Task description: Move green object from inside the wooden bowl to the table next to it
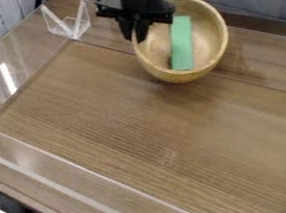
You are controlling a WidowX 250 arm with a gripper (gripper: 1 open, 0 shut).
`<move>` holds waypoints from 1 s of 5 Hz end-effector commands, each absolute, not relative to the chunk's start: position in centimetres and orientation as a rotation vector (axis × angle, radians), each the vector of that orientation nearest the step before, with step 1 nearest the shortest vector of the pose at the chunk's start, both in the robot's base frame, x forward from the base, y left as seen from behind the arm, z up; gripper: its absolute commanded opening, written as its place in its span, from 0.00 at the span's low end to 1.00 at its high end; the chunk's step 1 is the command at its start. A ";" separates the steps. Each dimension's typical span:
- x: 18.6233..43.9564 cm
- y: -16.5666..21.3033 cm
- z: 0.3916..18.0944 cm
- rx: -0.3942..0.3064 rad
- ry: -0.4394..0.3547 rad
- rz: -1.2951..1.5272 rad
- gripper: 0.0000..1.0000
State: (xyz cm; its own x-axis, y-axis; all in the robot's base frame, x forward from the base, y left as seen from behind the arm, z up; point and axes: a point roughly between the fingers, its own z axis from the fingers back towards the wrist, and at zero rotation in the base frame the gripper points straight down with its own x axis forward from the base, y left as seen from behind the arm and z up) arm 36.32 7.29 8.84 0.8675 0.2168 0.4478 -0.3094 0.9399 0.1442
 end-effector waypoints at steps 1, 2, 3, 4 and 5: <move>38.5 7.6 9.8 0.197 -0.531 0.310 0.00; 38.7 7.9 9.0 0.192 -0.532 0.308 0.00; 38.7 8.2 8.4 0.185 -0.537 0.309 0.00; 38.4 7.9 7.5 0.182 -0.543 0.331 0.00; 38.2 7.6 6.8 0.172 -0.551 0.356 0.00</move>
